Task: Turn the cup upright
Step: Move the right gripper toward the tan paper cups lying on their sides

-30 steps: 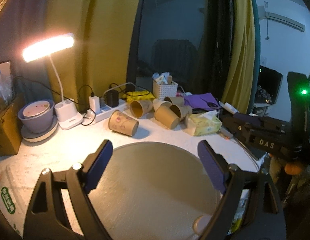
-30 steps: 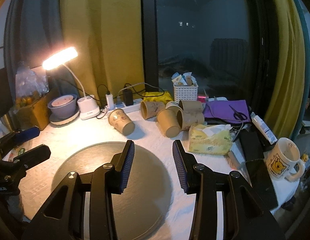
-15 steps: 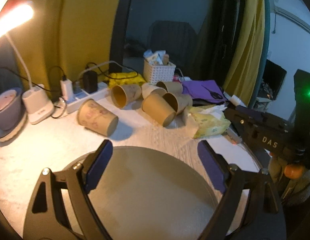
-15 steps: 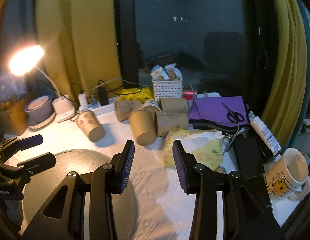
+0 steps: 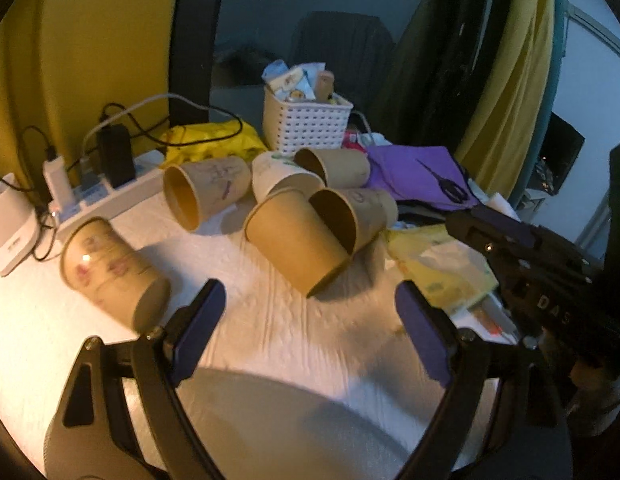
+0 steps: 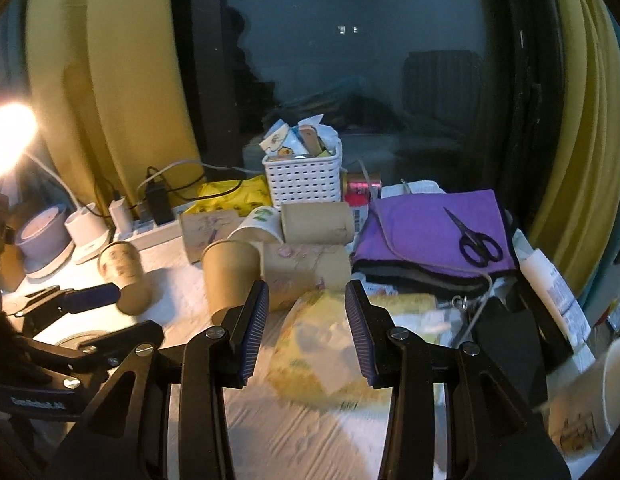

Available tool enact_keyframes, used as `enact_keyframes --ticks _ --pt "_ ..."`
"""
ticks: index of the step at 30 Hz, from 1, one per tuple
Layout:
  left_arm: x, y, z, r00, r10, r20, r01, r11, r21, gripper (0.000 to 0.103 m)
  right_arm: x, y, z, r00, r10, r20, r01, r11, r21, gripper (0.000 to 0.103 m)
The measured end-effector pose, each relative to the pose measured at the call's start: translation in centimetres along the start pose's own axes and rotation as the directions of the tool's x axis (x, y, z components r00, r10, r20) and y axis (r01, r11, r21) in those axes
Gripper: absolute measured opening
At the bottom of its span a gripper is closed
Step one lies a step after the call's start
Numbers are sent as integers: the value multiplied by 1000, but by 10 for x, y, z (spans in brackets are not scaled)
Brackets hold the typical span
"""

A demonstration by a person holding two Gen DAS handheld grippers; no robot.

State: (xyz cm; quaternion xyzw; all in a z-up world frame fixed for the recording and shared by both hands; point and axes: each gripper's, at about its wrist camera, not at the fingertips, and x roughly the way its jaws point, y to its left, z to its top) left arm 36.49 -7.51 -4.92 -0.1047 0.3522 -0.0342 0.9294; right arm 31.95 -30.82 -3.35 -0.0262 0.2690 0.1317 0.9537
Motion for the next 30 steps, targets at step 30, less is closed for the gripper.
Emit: enact_keyframes --ticks 30 --pt "65 34 19 986 -87 -141 69 989 -127 64 23 -7 3 998 -4 -56 7 998 56 42"
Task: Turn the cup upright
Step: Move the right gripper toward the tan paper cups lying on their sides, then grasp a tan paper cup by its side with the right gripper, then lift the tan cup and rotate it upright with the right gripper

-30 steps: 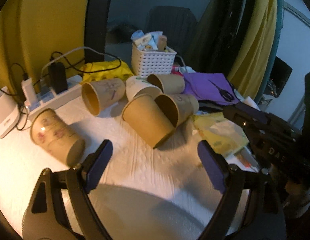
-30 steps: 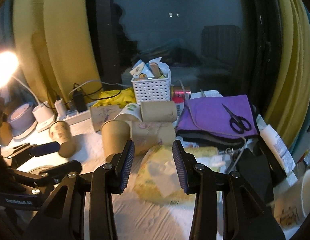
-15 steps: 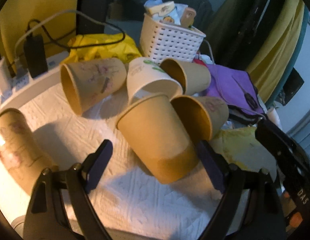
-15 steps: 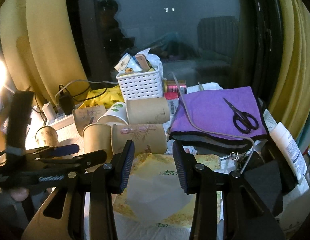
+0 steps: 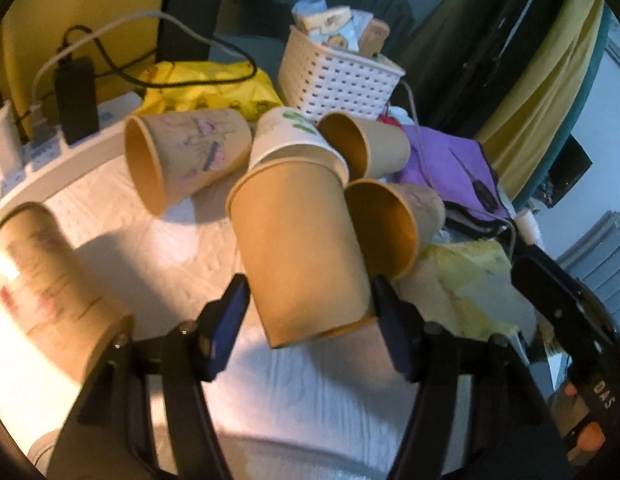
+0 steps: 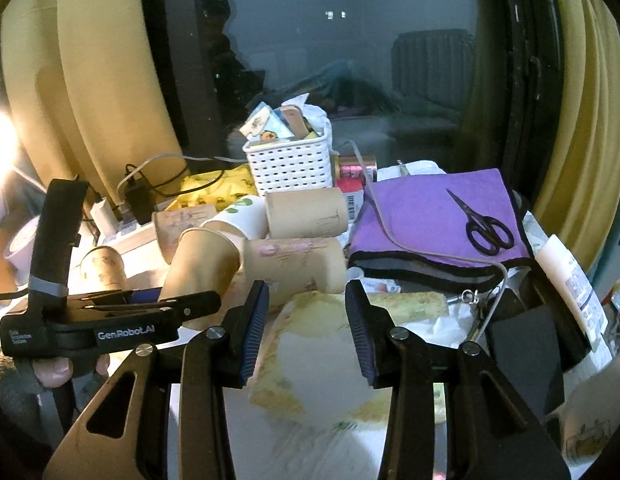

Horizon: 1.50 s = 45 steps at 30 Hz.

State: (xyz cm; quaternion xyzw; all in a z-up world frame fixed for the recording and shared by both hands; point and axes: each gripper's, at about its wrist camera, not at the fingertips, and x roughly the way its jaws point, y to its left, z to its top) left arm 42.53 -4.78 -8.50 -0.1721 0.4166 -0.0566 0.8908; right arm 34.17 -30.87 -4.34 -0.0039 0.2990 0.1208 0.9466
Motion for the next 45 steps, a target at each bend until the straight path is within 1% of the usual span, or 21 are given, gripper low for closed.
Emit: enact_keyframes --ticks 4,8,11,13,17,21,22,23,24,25,27,30,33,35,36,37,40,41,45 --pt "-28 -4 -12 999 -5 33 4 999 33 63 -16 16 -2 1000 5 8 -5 1000 -11 42" --pt "-55 -3 -27 999 -20 47 19 999 37 63 -35 32 -5 1000 12 14 -12 1000 -24 42" --pt "-80 -4 -39 996 -32 83 28 998 54 63 -50 45 -10 1000 21 15 -20 999 -28 42" --pt "-100 -6 -50 993 -27 118 18 997 81 63 -61 56 -15 999 29 15 -28 999 -35 42" --pt "-137 -10 -84 984 -7 178 -17 991 133 63 -76 78 -23 999 31 12 -30 998 -57 42" --pt "-165 -6 -121 980 5 201 -38 987 159 63 -91 101 -35 999 49 5 -48 996 -81 42" --pt "-171 -6 -130 978 8 208 -44 985 168 63 -94 105 -37 999 52 2 -52 995 -84 43" --pt "-176 -5 -137 976 14 217 -53 983 176 63 -98 110 -41 998 59 -1 -59 995 -86 48" --pt "-183 -3 -147 973 21 230 -65 981 183 63 -103 116 -45 997 75 -7 -75 994 -84 63" --pt "-188 -2 -154 971 26 239 -71 980 183 63 -105 119 -47 996 85 -8 -86 993 -79 67" --pt "-199 1 -170 964 36 262 -88 978 189 63 -114 126 -54 990 142 -19 -143 988 -50 67" --pt "-212 4 -193 952 50 303 -120 970 214 63 -123 136 -63 984 176 -33 -178 983 -42 68" --pt "-219 11 -209 949 61 310 -131 968 212 63 -130 147 -72 969 240 -60 -242 970 -22 68" --pt "-221 14 -218 945 71 319 -144 967 211 63 -134 155 -78 962 264 -75 -266 964 -21 68" --pt "-221 15 -225 939 91 333 -172 960 222 63 -137 161 -82 961 263 -85 -266 963 -28 68" --pt "-221 16 -230 936 105 336 -189 955 229 63 -139 166 -85 962 258 -91 -262 964 -40 68" --pt "-224 17 -242 934 106 342 -195 952 237 63 -143 179 -93 954 279 -110 -286 956 -59 68" --pt "-225 15 -245 932 102 348 -195 950 245 63 -145 184 -96 947 299 -120 -307 950 -56 68" --pt "-233 12 -263 928 66 368 -176 945 275 63 -149 194 -105 934 326 -145 -336 941 -50 68"
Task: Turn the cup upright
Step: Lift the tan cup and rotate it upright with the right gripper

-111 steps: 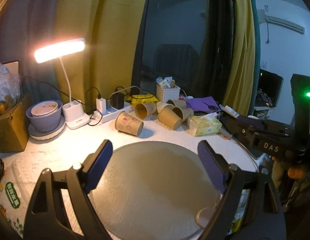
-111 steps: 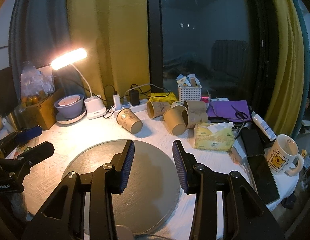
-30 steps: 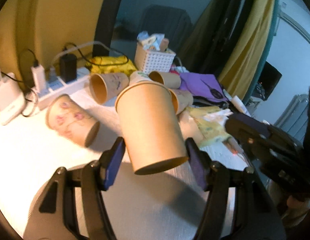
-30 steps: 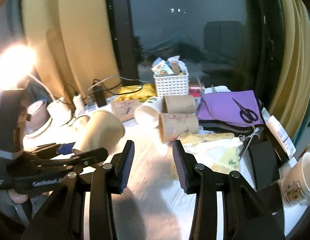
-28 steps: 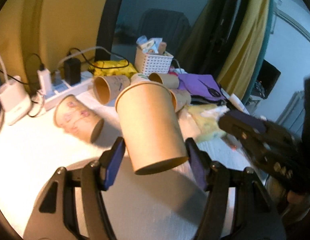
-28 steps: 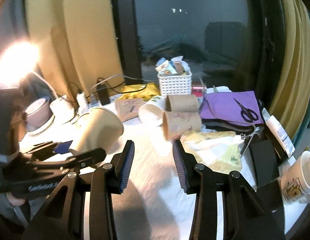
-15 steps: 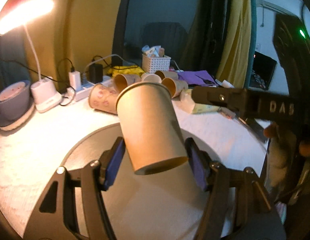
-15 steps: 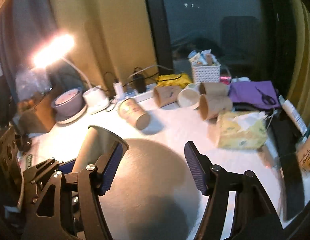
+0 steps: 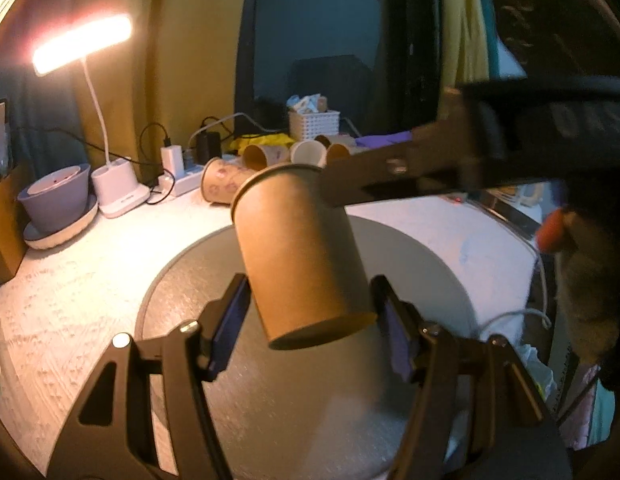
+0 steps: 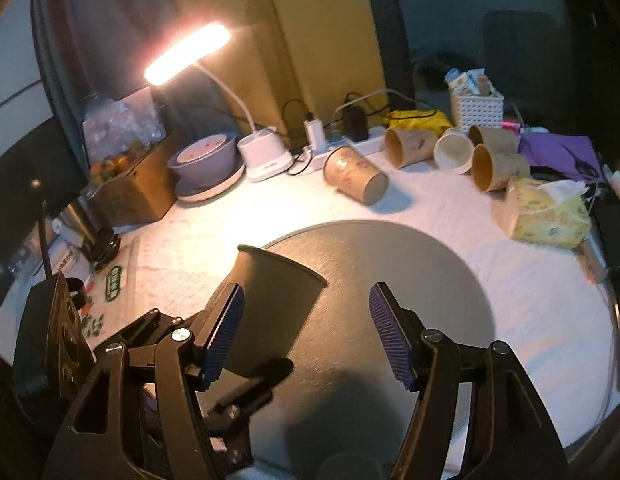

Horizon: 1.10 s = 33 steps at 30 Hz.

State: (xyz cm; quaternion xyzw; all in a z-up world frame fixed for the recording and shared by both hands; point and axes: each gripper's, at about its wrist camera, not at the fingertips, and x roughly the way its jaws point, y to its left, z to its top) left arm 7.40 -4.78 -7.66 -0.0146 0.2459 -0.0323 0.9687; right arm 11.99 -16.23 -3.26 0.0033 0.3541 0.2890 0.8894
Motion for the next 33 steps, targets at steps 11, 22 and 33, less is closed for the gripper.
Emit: enact_keyframes --ticks 11,22,33 --pt "-21 -17 -8 997 -17 77 11 998 69 63 -1 0 -14 981 182 -72 -172 977 128 68" --pt "-30 -28 -9 992 -44 122 31 994 108 63 5 -15 -11 963 257 -78 -235 947 220 71" --pt "-25 -25 -8 995 -62 80 54 994 92 65 6 -14 -11 968 239 -76 -220 955 198 70"
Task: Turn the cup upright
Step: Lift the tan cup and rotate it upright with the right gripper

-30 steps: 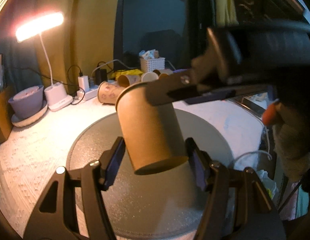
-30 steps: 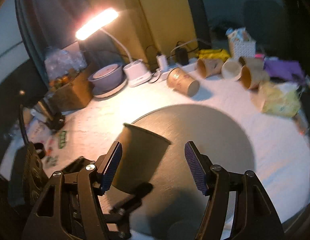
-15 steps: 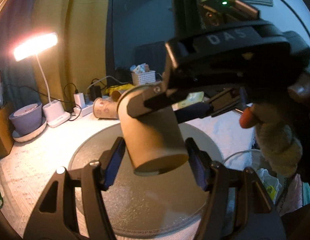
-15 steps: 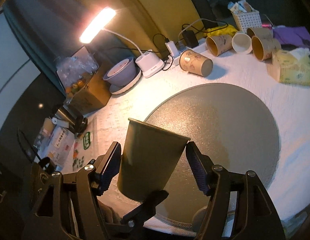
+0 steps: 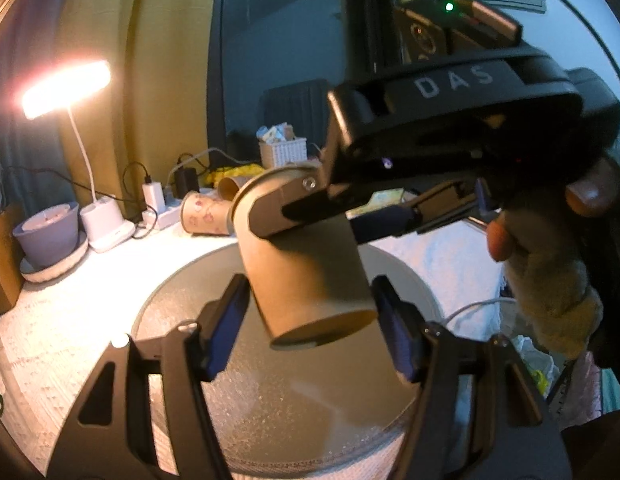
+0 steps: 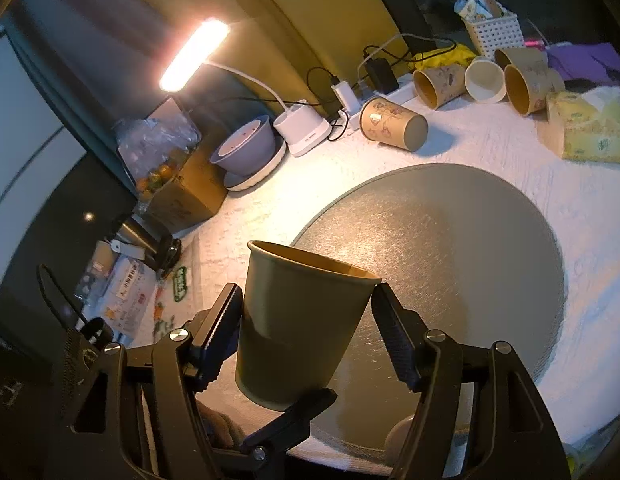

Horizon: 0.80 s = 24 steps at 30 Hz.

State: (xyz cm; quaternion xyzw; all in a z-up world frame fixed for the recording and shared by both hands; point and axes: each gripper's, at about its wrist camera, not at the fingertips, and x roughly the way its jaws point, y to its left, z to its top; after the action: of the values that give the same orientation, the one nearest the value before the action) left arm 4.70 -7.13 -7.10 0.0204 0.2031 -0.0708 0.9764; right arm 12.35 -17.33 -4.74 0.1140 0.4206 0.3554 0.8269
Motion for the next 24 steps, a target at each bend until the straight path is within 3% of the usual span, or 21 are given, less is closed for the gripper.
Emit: enact_keyframes --ticks 4,10,15,18,24 --pt "5 5 -1 999 -22 -29 22 999 -24 76 2 6 1 999 -49 11 50 998 -36 70" --pt "15 21 -2 995 -40 -89 32 996 -88 76 -1 15 5 983 -163 87 173 978 -114 70" --pt "22 44 -8 988 -24 -154 -2 986 -169 76 3 14 8 950 -271 153 295 942 -158 70" --pt "25 63 -9 982 -9 -190 -34 974 -225 76 13 9 10 914 -359 189 394 898 -198 70" --pt "31 105 -10 971 22 -240 -103 938 -330 76 37 -4 14 889 -403 217 448 864 -232 70"
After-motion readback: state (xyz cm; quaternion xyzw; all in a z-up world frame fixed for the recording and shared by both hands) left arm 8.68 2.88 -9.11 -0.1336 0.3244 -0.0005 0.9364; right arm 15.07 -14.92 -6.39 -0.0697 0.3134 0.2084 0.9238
